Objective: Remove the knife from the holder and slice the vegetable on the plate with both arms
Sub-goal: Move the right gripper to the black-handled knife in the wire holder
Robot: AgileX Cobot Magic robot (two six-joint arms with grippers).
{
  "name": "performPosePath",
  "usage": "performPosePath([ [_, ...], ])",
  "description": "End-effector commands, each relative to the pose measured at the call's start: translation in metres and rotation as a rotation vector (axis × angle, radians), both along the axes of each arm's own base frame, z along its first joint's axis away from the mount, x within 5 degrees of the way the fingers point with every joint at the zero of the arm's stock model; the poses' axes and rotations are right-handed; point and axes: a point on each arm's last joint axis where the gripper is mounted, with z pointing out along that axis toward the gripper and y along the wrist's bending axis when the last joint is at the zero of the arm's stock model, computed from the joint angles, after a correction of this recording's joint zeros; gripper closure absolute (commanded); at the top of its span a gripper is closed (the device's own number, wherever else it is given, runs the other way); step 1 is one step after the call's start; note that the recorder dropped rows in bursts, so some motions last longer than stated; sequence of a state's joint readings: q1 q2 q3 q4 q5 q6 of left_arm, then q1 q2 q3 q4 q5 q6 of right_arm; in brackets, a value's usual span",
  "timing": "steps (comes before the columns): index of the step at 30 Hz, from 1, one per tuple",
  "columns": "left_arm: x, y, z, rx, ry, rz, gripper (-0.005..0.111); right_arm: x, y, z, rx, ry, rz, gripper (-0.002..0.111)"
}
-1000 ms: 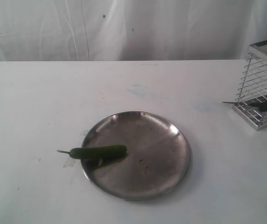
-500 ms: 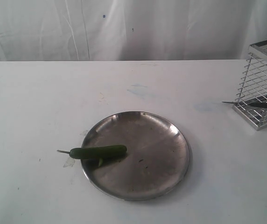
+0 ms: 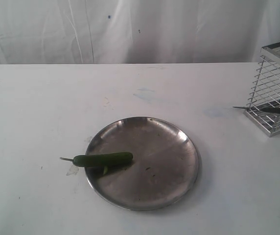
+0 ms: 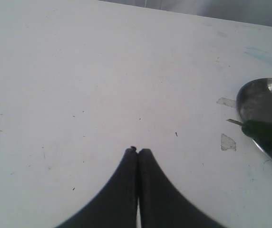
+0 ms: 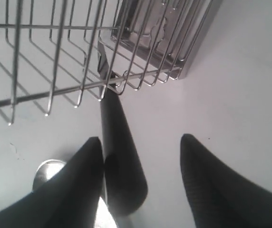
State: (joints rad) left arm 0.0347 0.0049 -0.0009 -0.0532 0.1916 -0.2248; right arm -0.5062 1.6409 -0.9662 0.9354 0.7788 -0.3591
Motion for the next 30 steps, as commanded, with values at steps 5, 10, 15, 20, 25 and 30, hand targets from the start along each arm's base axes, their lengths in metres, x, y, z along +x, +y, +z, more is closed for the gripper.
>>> performPosePath([
  [5,0.000,0.000,0.000,-0.004,-0.009,-0.006,0.107,0.006,-0.002,-0.018,0.067,0.025,-0.014,0.061],
  [10,0.000,0.000,0.000,-0.004,-0.009,-0.006,0.107,0.008,-0.001,-0.021,0.096,0.031,-0.023,0.076],
  [15,0.000,0.000,0.000,-0.004,-0.009,-0.006,0.107,0.009,0.001,-0.019,0.136,0.017,-0.032,0.094],
  [20,0.000,0.000,0.000,-0.004,-0.009,-0.006,0.107,0.009,0.002,-0.019,0.123,0.007,-0.004,0.102],
  [25,0.000,0.000,0.000,-0.004,-0.009,-0.006,0.107,0.007,0.004,-0.010,0.118,-0.018,0.014,0.103],
  [30,0.000,0.000,0.000,-0.004,-0.009,-0.006,0.107,0.000,0.006,0.012,-0.005,-0.109,0.094,0.103],
])
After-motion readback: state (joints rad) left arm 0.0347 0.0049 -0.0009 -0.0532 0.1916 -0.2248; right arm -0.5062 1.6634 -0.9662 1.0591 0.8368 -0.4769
